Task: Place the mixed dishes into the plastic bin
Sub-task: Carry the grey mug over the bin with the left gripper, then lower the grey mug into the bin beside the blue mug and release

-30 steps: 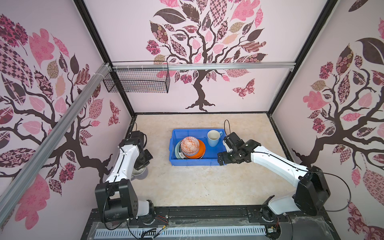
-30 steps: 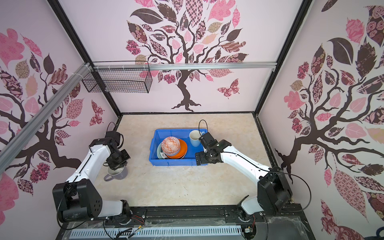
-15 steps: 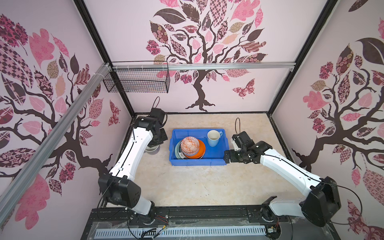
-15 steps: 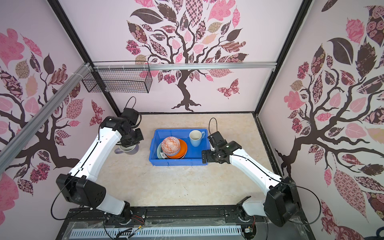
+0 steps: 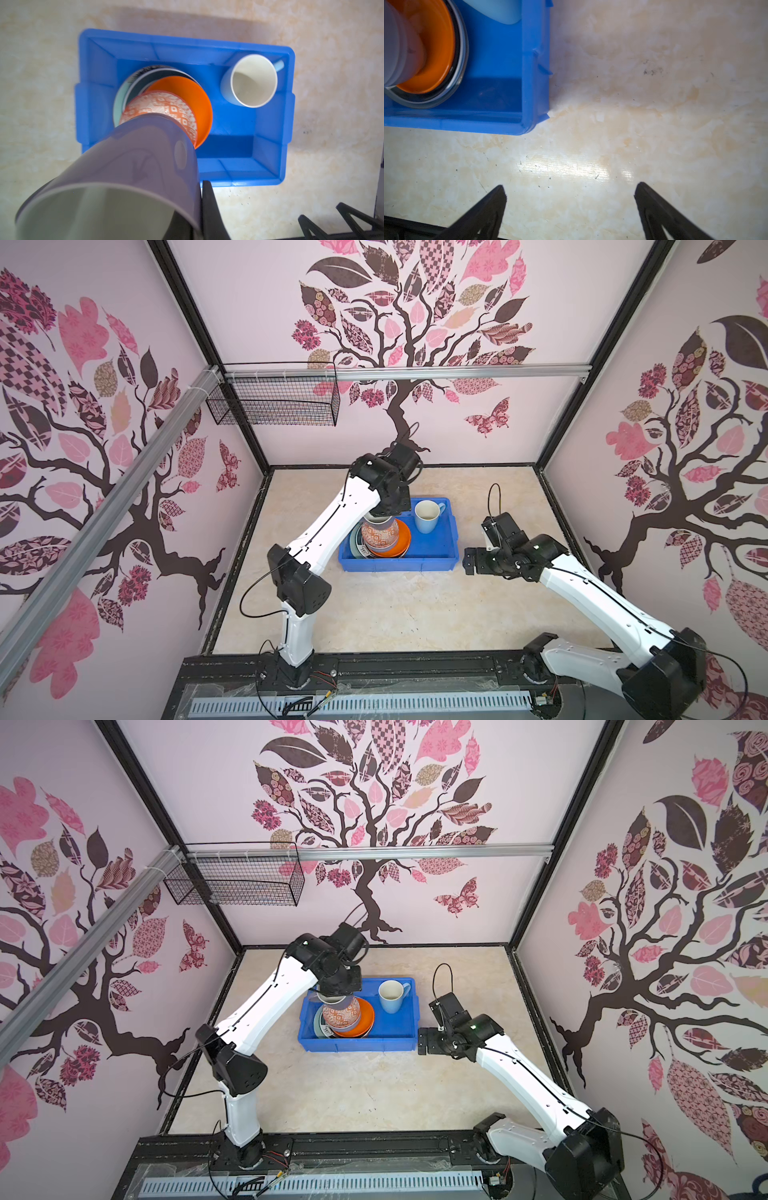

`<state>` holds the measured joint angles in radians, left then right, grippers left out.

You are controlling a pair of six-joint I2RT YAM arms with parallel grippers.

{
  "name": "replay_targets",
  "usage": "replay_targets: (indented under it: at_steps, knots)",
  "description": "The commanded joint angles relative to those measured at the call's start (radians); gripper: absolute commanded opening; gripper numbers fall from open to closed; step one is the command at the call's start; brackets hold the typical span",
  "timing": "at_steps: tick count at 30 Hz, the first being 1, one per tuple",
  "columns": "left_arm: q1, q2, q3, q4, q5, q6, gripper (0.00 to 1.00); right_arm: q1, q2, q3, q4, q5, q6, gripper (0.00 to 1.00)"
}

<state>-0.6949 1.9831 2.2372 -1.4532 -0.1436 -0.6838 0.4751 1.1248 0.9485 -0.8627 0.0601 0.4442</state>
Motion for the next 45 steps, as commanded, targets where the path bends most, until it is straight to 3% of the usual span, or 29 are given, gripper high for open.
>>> replay_targets:
  at_steps: [1, 26, 45]
  knots:
    - [-0.045, 0.031, 0.071, -0.015, 0.013, -0.030, 0.00, -0.048, -0.063, 0.019, -0.083, 0.044, 0.015, 1.00]
    - [-0.196, 0.348, 0.255, 0.139, 0.185, -0.113, 0.02, -0.070, -0.295, 0.055, -0.265, 0.055, -0.013, 1.00]
    - [-0.203, 0.473, 0.257, 0.174, 0.197, -0.113, 0.08, -0.070, -0.327, 0.055, -0.271, 0.020, -0.041, 1.00]
